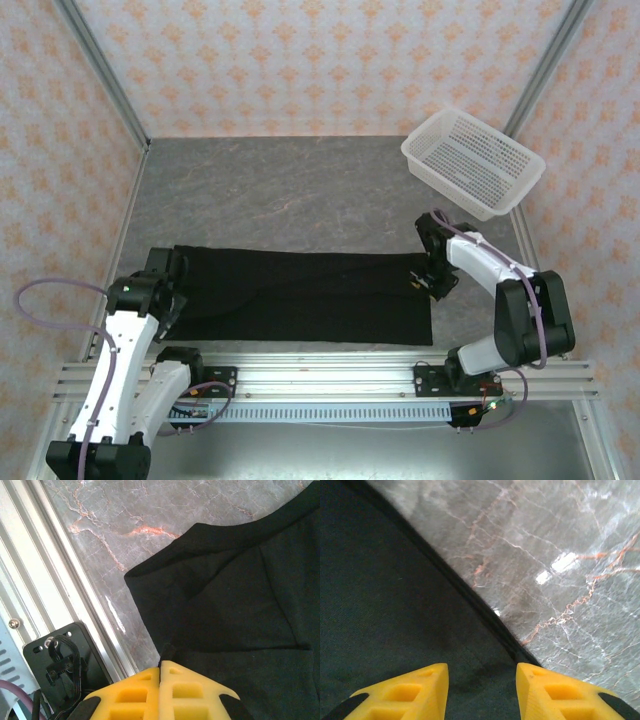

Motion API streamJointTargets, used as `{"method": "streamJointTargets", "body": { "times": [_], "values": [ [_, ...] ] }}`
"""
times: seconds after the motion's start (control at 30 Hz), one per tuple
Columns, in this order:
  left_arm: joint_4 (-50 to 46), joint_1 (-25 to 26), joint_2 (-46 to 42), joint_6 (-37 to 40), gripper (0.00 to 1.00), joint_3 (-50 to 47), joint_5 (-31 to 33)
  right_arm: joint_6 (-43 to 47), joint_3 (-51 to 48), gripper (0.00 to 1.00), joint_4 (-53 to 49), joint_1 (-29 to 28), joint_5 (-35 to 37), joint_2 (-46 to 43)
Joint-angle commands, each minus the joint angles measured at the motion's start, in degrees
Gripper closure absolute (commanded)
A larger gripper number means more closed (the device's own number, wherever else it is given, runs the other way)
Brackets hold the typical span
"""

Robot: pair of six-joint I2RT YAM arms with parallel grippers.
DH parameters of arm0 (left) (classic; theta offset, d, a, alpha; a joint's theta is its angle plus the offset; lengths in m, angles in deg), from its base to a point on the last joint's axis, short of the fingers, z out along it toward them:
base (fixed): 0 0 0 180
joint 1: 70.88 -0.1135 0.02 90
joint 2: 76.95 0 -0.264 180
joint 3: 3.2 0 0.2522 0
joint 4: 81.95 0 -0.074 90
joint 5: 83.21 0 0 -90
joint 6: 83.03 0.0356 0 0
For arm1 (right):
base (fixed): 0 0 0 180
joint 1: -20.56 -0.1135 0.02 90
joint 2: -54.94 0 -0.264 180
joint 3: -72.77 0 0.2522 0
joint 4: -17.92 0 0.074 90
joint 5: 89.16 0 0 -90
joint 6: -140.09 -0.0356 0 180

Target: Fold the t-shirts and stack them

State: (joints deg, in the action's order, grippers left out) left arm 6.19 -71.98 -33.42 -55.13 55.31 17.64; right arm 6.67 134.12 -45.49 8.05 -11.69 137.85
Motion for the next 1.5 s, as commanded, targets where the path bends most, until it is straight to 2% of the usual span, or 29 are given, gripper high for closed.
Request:
{"method": "streamJointTargets", "body": {
  "times": [0.0, 0.2, 0.47, 0.77, 0.93, 1.07, 1.47],
  "values": [
    [0.92, 0.13, 0.46, -0.66, 1.00, -0.62, 0.49, -6.59, -2.16, 0.60, 1.67, 1.04, -2.87, -0.02],
    [1.69, 0.14, 0.94, -0.03, 1.00, -0.91, 0.22, -10.86, -4.30, 0.66, 5.69, 2.69, -2.67, -0.06],
    [2.50, 0.14, 1.86, 0.65, 1.00, -0.59, 0.62, -11.90, -3.34, 1.00, 2.02, 2.75, 0.47, -2.51],
    [1.76, 0.11, 2.40, 1.21, 1.00, 1.04, 1.86, -10.21, -2.32, 1.00, -6.36, 2.67, 0.23, -8.50],
    [1.77, 0.14, 2.09, 1.25, 1.00, -0.04, 1.57, -9.57, -6.27, 1.00, -3.01, 2.77, -4.14, -5.88],
    [2.46, 0.09, 2.17, 0.76, 1.00, -1.18, 1.19, -8.18, -4.16, 0.97, -3.09, 2.75, -2.62, -3.19],
    [2.24, 0.14, 2.26, 1.43, 1.00, 0.42, 2.56, -8.06, -0.35, 0.97, -9.02, 2.69, -0.56, -10.56]
  ]
}}
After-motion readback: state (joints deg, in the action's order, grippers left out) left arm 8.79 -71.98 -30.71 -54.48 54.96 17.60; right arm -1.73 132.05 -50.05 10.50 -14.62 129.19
